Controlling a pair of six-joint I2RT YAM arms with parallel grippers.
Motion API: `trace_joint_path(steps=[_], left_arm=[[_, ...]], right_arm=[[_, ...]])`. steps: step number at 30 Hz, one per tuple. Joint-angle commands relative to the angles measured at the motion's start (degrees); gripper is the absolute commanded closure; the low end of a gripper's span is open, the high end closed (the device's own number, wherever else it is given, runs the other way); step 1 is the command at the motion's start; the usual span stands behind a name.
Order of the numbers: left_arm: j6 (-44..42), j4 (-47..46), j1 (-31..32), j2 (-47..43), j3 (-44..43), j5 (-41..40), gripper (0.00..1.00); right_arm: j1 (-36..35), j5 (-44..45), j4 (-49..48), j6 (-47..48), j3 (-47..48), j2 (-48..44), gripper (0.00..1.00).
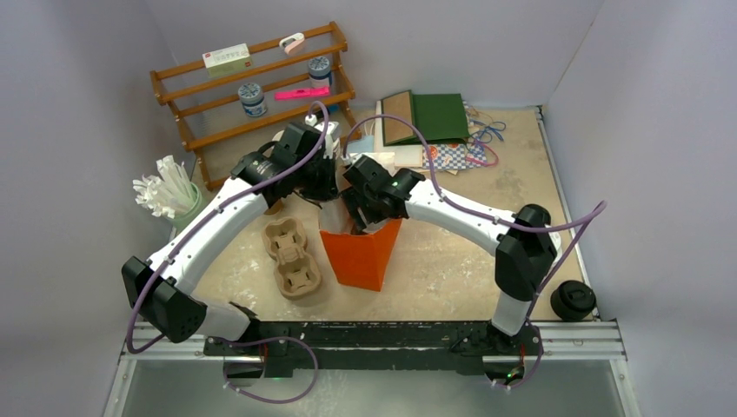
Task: Pack the takeout coffee
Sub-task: Place the coffee cup on the cup tray.
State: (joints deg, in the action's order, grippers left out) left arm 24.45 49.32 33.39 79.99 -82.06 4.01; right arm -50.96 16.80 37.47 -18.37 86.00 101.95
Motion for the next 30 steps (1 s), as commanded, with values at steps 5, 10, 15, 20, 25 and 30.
trace_joint_path(steps=[5, 10, 15, 20, 25, 30], left_arm=[[-0.9, -2.1, 0.0, -0.8, -1.4, 0.2, 1.0], [-1.5, -2.1, 0.0, -0.6, -1.5, -0.1, 1.0], [-1.8, -1.5, 0.0, -0.7, -1.3, -0.6, 1.0], [-2.3, -1.0, 0.0, -1.1, -1.3, -1.1, 1.0], [-3.1, -1.0, 0.1, -1.6, -1.2, -0.8, 1.0], [-3.9, -1.2, 0.0, -2.1, -0.8, 0.3, 1.0]], right_arm=[[0.9, -2.1, 2.0, 0.3, 1.2, -3.7, 0.07], [1.0, -3.5, -1.7, 0.2, -0.9, -6.7, 0.03], [1.0, -4.1, -5.9, -0.1, -4.2, -10.4, 0.02], [1.0, -3.1, -10.0, -1.1, -6.6, -12.9, 0.02], [1.0, -2.9, -22.4, -1.8, -13.8, -17.5, 0.02], [1.0, -4.7, -50.8, 2.8, -29.2, -23.1, 0.02]])
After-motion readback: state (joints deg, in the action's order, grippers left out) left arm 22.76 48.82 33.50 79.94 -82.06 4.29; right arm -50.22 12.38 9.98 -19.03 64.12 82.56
